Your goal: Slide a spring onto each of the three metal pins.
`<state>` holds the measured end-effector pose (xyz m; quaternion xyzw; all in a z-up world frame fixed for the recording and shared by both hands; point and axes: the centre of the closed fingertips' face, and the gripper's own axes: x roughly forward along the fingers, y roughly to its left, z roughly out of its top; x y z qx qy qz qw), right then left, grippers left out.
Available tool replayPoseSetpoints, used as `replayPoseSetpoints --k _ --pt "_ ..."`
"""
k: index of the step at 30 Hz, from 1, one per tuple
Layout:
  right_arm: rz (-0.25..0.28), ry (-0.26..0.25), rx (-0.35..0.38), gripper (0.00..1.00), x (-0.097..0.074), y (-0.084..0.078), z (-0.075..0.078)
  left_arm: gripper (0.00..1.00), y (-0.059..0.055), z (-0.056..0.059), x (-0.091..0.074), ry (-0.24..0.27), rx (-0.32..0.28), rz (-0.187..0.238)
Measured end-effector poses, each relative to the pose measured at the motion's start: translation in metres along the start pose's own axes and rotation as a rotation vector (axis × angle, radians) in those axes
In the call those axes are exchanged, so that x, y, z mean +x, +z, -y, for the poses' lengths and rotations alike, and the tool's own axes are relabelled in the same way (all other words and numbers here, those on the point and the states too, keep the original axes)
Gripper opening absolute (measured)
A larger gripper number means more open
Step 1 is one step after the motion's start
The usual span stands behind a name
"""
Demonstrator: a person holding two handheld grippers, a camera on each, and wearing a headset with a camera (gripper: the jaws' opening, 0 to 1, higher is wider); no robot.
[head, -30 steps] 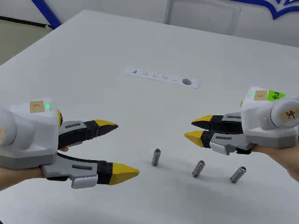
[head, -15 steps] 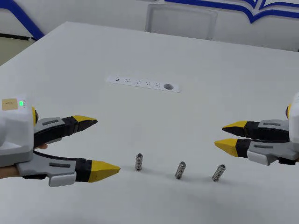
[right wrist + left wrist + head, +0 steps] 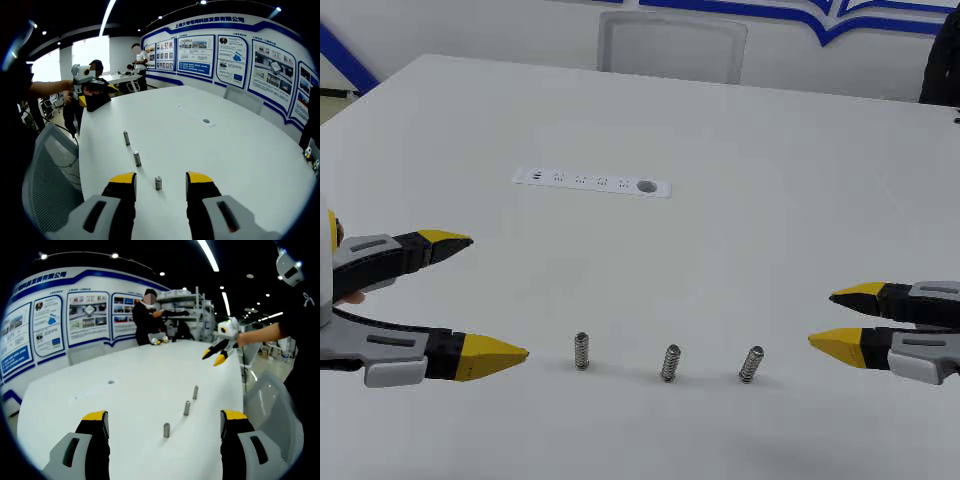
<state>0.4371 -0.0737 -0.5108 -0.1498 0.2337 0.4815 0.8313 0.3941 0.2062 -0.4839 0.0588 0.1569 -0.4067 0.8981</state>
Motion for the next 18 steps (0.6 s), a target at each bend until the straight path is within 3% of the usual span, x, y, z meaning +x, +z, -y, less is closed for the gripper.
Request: replayPoseSetpoints --k 7,12,18 --pt "0.024 0.022 0.013 0.52 -0.008 0.002 -0.001 0.99 0.001 -0.003 0.005 0.016 -0.032 0.012" --pt "0.009 0.026 -0.007 0.58 -0.011 -0.002 0.002 1.00 -0.007 0.005 0.014 -0.012 -0.002 -0.035" --pt "0.023 0.043 -0.004 0.64 -0.009 -0.002 -0.004 1.00 0.002 0.003 0.013 0.003 -0.020 0.001"
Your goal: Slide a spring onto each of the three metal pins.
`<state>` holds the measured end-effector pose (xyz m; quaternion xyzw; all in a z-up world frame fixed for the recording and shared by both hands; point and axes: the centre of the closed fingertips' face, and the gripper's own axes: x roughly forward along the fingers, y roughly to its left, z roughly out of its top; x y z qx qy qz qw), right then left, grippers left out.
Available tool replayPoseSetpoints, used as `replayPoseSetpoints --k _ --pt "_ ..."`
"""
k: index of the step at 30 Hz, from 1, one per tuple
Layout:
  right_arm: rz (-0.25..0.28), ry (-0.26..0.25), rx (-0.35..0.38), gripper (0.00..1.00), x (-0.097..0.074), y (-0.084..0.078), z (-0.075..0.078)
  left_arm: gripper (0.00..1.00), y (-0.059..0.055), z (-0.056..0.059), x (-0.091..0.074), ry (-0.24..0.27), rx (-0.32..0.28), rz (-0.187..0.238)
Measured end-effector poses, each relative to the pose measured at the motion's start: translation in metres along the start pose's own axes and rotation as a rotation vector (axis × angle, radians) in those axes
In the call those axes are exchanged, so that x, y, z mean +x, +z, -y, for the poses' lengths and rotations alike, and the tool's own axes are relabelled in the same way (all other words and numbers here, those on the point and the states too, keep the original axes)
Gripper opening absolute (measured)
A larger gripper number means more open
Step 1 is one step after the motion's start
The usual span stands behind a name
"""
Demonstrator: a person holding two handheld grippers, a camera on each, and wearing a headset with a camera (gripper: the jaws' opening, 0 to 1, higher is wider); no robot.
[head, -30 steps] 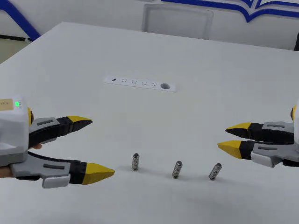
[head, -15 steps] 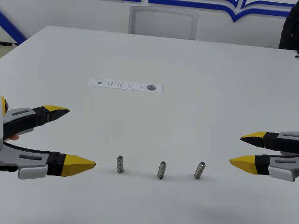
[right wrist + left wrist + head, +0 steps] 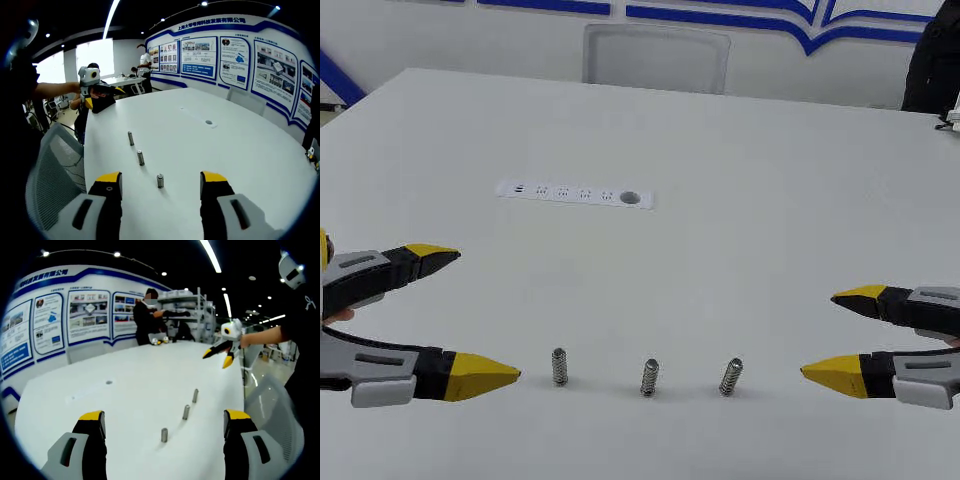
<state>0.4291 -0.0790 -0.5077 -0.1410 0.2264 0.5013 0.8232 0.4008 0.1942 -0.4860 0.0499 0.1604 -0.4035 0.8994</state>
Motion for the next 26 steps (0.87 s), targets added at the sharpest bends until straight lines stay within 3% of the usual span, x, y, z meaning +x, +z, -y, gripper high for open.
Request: replayPoseSetpoints --k 3,5,11,15,19,26 --pt "-0.010 -0.042 -0.003 0.74 0.002 0.001 0.004 1.00 0.000 -0.003 -0.001 0.013 0.007 -0.013" --pt "0.023 -0.048 -0.001 0.79 0.002 0.011 0.004 1.00 -0.001 -0.002 -0.001 0.012 0.027 -0.028" --pt "-0.001 -0.024 -0.053 0.80 0.009 0.017 -0.005 1.00 0.002 -0.002 -0.002 0.008 0.026 -0.013" --pt "-0.021 -0.008 -0.073 0.80 0.008 0.013 -0.011 1.00 0.002 -0.006 -0.005 0.019 0.023 -0.010" --pt "-0.048 -0.006 -0.075 0.80 0.005 0.006 -0.011 1.00 0.007 -0.002 -0.006 0.009 0.011 0.012" --pt "-0.037 -0.018 -0.061 0.80 0.002 0.007 -0.016 1.00 -0.001 0.006 -0.008 -0.017 0.020 -0.023"
